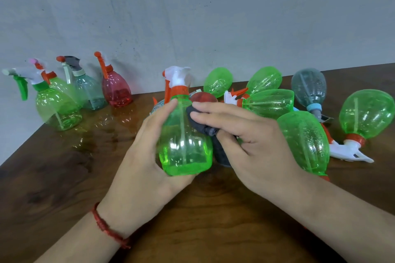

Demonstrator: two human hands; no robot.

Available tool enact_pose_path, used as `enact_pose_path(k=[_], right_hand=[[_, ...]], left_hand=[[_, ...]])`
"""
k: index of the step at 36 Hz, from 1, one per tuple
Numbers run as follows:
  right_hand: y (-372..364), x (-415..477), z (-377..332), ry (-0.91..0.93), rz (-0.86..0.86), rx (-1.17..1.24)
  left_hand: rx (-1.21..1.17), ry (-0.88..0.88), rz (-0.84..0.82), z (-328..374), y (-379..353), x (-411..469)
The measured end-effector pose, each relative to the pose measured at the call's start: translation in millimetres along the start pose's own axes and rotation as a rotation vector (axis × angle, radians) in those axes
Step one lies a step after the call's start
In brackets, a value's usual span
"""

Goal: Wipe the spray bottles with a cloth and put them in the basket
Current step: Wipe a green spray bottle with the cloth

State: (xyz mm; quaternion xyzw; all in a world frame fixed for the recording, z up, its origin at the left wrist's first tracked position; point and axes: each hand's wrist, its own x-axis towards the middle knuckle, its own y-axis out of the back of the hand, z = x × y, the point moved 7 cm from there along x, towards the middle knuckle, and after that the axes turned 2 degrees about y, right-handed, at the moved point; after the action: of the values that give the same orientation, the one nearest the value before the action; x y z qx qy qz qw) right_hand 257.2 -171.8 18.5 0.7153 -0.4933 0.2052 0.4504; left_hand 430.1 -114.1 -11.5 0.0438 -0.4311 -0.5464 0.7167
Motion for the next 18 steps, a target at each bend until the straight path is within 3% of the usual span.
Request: enact_pose_path(k=[4, 11, 18], right_hand=[[-8, -2, -10, 0.105, -0.083, -0.053], [-17, -5, -15, 0.203, -0.184, -0.083], [-13, -6, -14, 0.196, -0.12, -0.096]], left_hand=[[-0.165, 0.138, 0.077, -10, 7, 1], [-0.257, 0.281, 0.185, -18, 15, 4], [-0.223, 0.221, 0.135, -11, 13, 3]])
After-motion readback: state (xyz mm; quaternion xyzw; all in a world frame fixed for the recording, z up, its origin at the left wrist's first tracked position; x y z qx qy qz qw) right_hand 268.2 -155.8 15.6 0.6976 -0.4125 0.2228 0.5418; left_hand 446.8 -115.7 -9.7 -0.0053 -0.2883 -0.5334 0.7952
